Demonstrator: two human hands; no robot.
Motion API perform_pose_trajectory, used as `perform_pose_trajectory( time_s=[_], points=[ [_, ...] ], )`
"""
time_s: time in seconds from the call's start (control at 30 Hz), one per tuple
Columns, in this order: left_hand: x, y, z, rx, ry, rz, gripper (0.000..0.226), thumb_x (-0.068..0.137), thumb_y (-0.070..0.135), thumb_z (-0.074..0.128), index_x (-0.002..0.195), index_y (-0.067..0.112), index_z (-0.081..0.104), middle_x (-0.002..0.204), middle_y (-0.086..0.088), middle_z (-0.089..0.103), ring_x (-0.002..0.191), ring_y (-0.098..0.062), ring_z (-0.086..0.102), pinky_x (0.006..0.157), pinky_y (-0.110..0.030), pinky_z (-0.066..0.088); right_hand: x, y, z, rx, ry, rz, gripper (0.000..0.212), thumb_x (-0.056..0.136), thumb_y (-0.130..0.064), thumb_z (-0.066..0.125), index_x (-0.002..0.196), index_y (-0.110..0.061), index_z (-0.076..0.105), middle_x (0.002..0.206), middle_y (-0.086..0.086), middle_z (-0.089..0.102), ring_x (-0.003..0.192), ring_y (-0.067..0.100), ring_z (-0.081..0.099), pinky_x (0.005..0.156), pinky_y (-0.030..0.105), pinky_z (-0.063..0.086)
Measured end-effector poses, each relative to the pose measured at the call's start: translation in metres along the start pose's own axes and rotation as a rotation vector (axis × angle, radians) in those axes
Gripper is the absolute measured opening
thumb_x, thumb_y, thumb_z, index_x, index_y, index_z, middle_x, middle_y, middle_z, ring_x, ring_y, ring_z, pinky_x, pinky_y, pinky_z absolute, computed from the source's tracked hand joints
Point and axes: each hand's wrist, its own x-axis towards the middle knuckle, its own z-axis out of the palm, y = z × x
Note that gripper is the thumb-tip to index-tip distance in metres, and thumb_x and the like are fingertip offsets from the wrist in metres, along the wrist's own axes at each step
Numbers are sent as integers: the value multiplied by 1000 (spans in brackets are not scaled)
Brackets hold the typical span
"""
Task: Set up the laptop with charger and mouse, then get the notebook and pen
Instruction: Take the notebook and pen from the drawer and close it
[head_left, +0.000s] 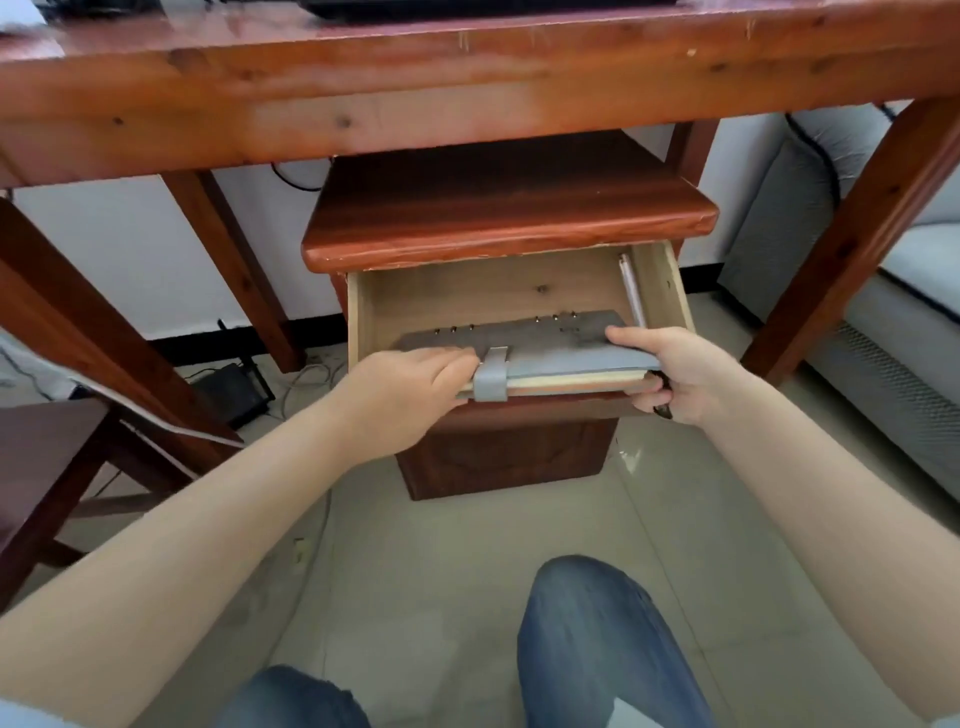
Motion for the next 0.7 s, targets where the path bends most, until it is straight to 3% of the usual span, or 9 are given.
perform_pose_trajectory(
  time_s=[0.2, 0.53, 0.6, 0.7],
  points=[
    [-3, -5, -31, 142, 83, 77, 25, 72, -10, 64, 96, -13, 66, 94, -28, 72, 85, -38, 71, 68, -48, 58, -7, -6, 10, 21, -88, -252, 28, 96, -22, 43, 72, -11, 54, 41, -9, 55, 30, 1, 37, 25, 8, 21],
    [33, -19, -50, 218, 113, 66, 36, 77, 0, 36, 93, -12, 66, 92, -27, 73, 81, -37, 72, 60, -43, 60, 4, -45, 7, 85, -41, -281, 31, 95, -29, 45, 68, -14, 49, 37, -8, 53, 24, 1, 35, 24, 11, 21],
    [40, -27, -45, 191, 21, -36, 33, 81, -3, 37, 101, -15, 61, 103, -33, 67, 92, -42, 68, 72, -45, 59, 13, -51, 16, 87, 45, -274, 31, 93, -33, 49, 67, -16, 48, 43, -4, 50, 23, 3, 31, 25, 12, 18],
    [53, -38, -20, 138, -57, -204, 34, 89, -6, 38, 122, -14, 44, 130, -34, 49, 121, -43, 49, 100, -49, 43, 20, -53, 14, -98, 225, -307, 31, 92, -39, 48, 72, -16, 49, 60, 5, 54, 20, 5, 29, 29, 6, 17]
  ],
)
